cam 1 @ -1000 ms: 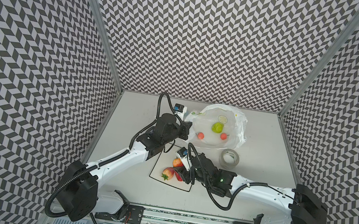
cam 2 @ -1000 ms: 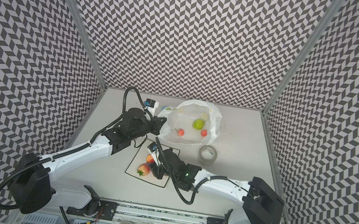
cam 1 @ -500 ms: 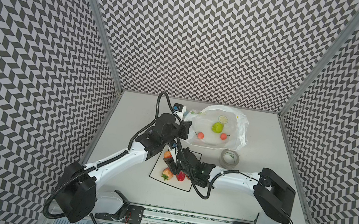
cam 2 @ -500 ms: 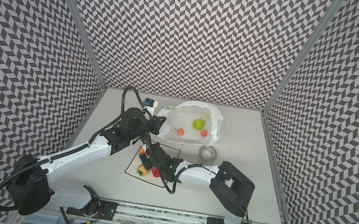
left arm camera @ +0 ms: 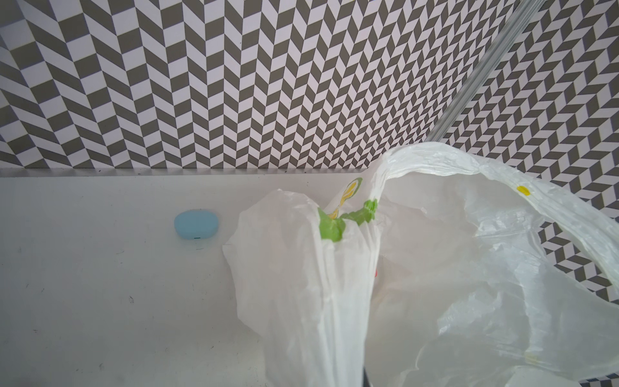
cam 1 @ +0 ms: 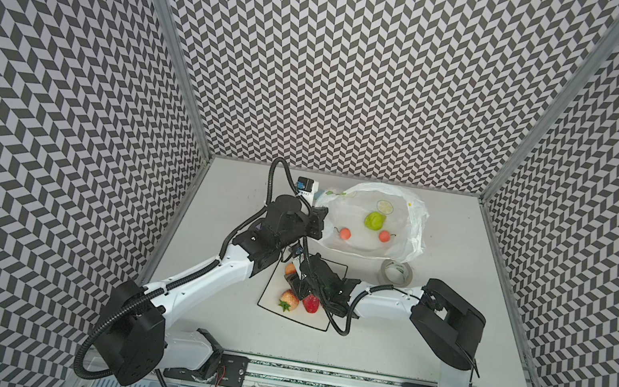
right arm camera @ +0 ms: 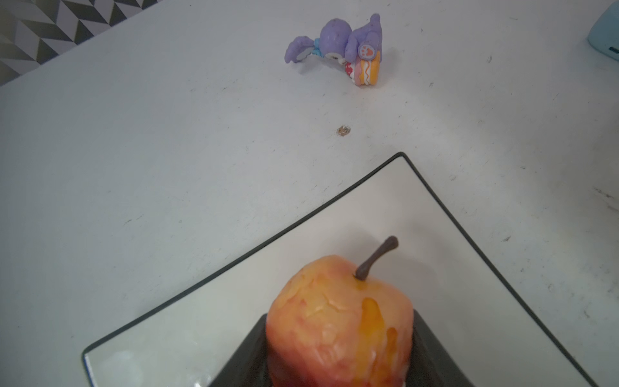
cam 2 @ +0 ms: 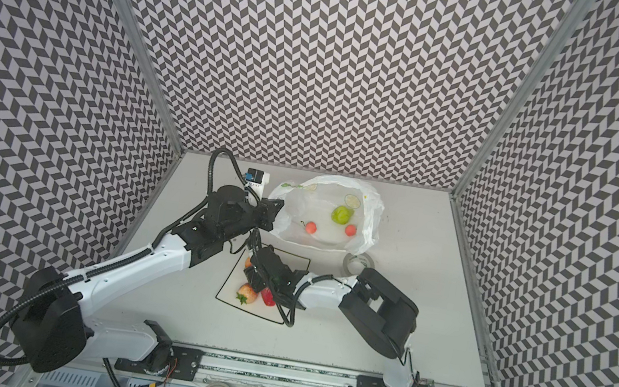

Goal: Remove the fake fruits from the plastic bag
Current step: 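Carry the yellow-red apple out of the bag over the paper sheet, then lower the apple onto the paper sheet and open the right gripper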

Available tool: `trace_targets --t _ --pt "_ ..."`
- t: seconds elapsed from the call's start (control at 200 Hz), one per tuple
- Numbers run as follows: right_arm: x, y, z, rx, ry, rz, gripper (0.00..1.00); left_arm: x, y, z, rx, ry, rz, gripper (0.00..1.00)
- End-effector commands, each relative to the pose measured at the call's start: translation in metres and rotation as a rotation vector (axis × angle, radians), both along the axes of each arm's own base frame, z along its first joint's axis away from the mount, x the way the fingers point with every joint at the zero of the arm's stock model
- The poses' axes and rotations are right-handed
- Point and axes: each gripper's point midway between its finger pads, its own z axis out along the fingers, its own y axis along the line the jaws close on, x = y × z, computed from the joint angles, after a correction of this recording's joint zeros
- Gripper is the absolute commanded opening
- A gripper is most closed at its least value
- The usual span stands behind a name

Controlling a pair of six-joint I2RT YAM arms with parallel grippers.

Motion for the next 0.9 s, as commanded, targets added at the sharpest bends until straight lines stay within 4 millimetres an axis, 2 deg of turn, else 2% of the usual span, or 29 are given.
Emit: trace_targets --t 0.0,0.11,0.22,0.3,0.376,0.496,0.641,0.721,0.796,0.896 --pt "0.008 0.011 0.013 0.046 -0.029 0.007 0.60 -0.005 0.001 0.010 -0.007 -0.022 -0.005 0.00" --pt "0.008 0.012 0.021 0.055 -0.043 0.014 0.67 -0.004 0.002 0.011 -0.006 -0.025 -0.003 0.00" --pt "0.006 0.008 0.041 0.093 -0.067 0.016 0.71 -0.004 0.002 0.010 -0.003 -0.026 -0.002 0.00" --pt "0.001 0.004 0.060 0.123 -0.087 0.031 0.73 -0.003 0.003 0.011 -0.004 -0.029 0.001 0.00" --pt "-0.007 -0.003 0.085 0.172 -0.121 0.048 0.73 -0.003 0.003 0.012 -0.005 -0.032 0.002 0.00" --pt "-0.034 -0.015 0.127 0.242 -0.199 0.157 0.72 -0.002 0.003 0.012 -0.006 -0.032 0.001 0.00" --pt "-0.064 -0.043 0.160 0.274 -0.331 0.200 0.69 -0.001 0.002 0.010 -0.012 -0.032 -0.005 0.00" --pt "-0.072 -0.062 0.191 0.327 -0.401 0.158 0.68 -0.001 0.000 0.009 -0.017 -0.031 -0.010 0.00" --pt "-0.071 -0.082 0.216 0.381 -0.441 0.091 0.66 -0.001 0.000 0.008 -0.018 -0.029 -0.012 0.00" --pt "-0.052 -0.114 0.235 0.438 -0.457 -0.115 0.65 -0.002 -0.001 0.007 -0.017 -0.027 -0.016 0.00"
